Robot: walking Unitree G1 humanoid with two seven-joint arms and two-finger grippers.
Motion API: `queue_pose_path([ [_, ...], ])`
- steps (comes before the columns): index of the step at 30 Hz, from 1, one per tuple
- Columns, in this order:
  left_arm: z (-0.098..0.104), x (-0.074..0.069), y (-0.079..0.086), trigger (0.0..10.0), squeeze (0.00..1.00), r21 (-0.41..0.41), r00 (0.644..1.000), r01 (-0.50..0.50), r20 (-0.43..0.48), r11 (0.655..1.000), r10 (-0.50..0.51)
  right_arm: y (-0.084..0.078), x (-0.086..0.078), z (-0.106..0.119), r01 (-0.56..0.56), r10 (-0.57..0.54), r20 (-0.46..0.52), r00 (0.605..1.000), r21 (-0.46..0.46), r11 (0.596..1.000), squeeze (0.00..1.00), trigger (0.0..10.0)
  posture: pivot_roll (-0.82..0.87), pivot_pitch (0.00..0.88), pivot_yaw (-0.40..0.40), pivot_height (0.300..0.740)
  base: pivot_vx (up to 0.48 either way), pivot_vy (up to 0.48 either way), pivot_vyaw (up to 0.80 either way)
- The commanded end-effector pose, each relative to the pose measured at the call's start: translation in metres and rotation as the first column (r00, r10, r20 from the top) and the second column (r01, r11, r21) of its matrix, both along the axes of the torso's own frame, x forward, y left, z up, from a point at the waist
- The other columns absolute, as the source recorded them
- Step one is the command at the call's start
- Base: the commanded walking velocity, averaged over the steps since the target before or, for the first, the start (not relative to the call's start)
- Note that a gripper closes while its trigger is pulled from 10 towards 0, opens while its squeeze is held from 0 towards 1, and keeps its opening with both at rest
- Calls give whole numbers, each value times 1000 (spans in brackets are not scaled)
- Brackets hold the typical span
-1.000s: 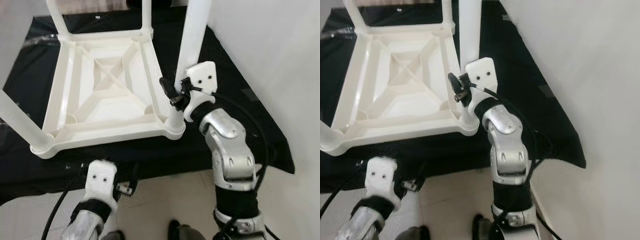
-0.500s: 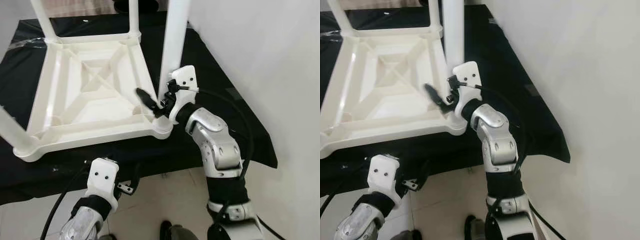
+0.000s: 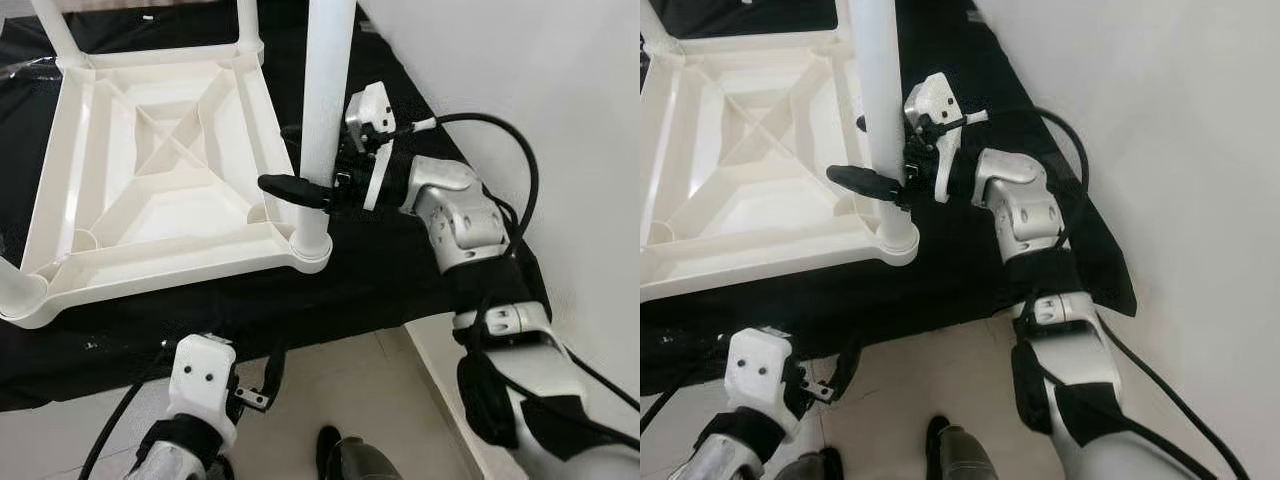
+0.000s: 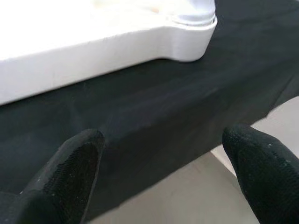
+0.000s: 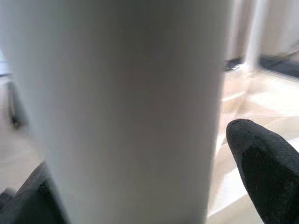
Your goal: Building children table
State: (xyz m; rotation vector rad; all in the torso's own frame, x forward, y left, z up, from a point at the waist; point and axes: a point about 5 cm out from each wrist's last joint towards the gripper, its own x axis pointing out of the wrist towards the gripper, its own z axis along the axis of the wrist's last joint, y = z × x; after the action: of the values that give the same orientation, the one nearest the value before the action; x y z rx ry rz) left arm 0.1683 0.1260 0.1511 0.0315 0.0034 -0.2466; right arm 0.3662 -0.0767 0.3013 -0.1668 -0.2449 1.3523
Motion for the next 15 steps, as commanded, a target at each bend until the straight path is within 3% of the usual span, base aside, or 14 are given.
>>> queue_pose_path([
  [1,-1,-5,-1,10000,0,16,1000,3,-20,1000,-3,2,0,0,-49,49,11,999,-20,999,0,10000,104,345,-107,740,0,0,0],
  [3,-1,-7,-1,10000,0,15,1000,4,-24,1000,-3,-1,1,2,-74,75,8,997,-32,997,0,10000,107,355,-106,740,0,0,0],
  [4,0,-9,-1,10000,0,14,1000,4,-27,1000,-3,-3,1,4,-119,120,2,993,-46,992,0,6039,110,363,-106,740,0,0,0],
  [5,0,-11,-1,10000,0,13,1000,4,-31,1000,-3,-5,1,8,-163,163,-2,987,-58,985,0,3725,110,369,-105,740,0,0,0],
  [6,0,-11,-1,10000,0,13,1000,4,-31,1000,-3,-5,1,8,-163,163,-2,987,-58,985,0,3725,110,369,-105,740,0,0,0],
  [7,1,-12,-1,10000,0,13,999,3,-34,1000,-3,-7,0,12,-208,208,-11,978,-62,976,0,941,110,370,-105,740,0,0,0],
  [8,1,-12,-1,10000,0,13,999,3,-34,1000,-3,-7,0,12,-208,208,-11,978,-62,976,0,941,110,370,-105,740,0,0,0],
  [9,1,-13,-1,10000,0,12,999,3,-36,1000,-2,-8,0,16,-231,231,-9,973,-63,971,0,0,111,373,-106,740,0,0,0],
  [15,2,-13,-2,10000,0,10,999,1,-42,1000,0,-14,1,26,-247,248,21,969,-52,968,0,0,102,366,-100,740,0,0,0],
])
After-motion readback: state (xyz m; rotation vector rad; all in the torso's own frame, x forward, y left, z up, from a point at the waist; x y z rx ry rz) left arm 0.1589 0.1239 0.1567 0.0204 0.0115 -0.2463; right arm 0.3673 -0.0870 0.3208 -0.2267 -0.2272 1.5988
